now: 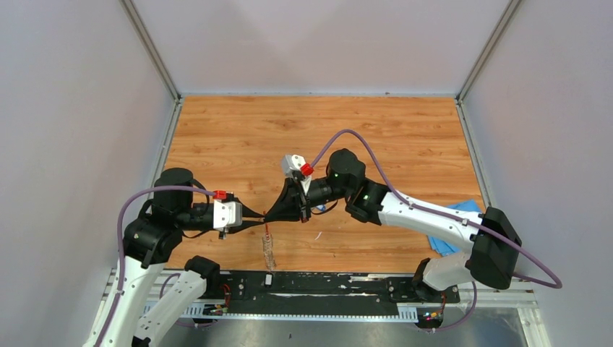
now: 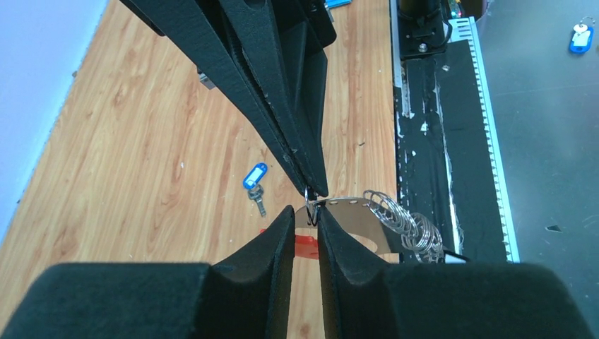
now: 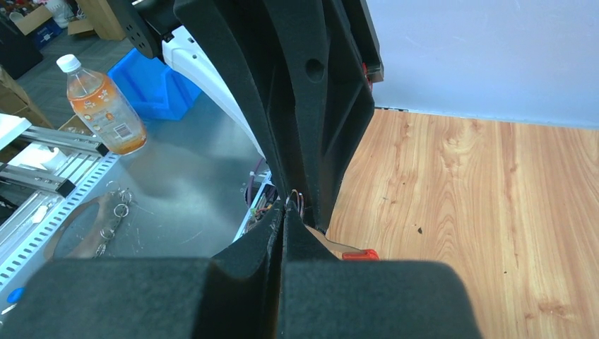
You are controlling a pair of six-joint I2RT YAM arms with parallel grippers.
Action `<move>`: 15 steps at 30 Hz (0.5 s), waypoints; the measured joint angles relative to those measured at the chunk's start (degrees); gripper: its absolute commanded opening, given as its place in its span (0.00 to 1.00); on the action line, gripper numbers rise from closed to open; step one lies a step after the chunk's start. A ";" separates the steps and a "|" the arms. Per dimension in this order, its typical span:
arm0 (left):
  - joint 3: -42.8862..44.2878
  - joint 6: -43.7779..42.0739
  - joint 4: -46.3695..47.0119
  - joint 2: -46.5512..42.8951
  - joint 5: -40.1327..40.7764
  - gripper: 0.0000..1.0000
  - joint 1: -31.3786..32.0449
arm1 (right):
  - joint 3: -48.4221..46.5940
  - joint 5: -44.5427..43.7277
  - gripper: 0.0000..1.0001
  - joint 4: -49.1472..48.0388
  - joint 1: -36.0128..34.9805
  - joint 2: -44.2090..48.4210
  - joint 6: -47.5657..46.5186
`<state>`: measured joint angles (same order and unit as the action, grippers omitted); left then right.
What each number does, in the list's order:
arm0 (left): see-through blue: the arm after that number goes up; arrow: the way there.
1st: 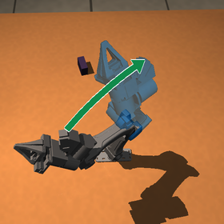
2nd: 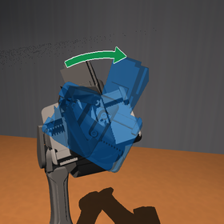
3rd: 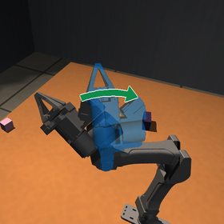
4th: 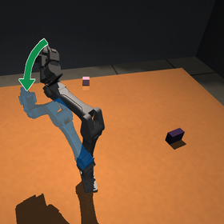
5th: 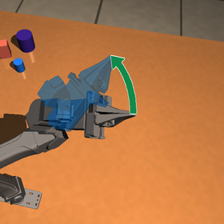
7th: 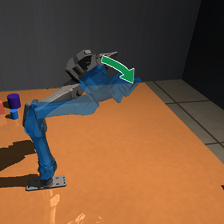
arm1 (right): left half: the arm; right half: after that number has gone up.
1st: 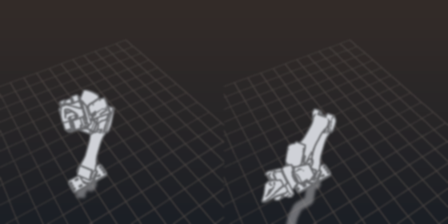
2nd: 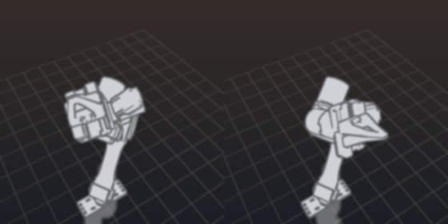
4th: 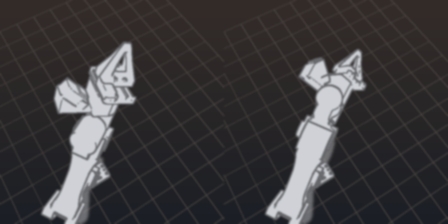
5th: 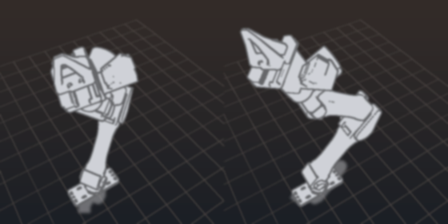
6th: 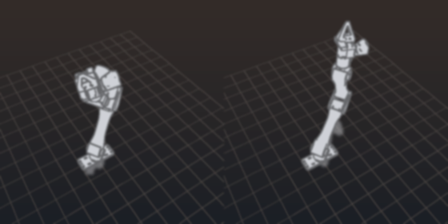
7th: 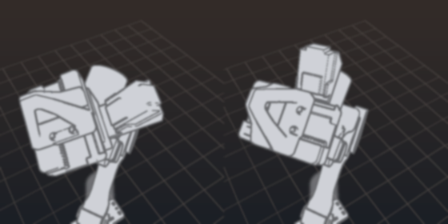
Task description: Put the keys on the keyring
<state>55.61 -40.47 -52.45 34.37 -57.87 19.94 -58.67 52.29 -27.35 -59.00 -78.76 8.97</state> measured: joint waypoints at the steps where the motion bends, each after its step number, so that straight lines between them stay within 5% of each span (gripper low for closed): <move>1: 0.00 0.07 0.00 0.02 0.00 0.18 0.00 | -0.13 0.00 0.00 0.04 -0.09 0.00 -0.13; 10: -0.07 0.00 -0.42 0.00 0.39 0.00 0.00 | -0.79 -0.02 0.00 1.62 -0.15 0.00 -1.46; 15: -0.07 0.04 -0.39 0.00 0.46 0.08 0.00 | -1.55 0.02 0.00 3.04 -0.17 0.00 -2.71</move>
<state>55.55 -40.42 -52.84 34.37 -57.41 19.94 -60.23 52.31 -24.32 -59.18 -78.76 6.26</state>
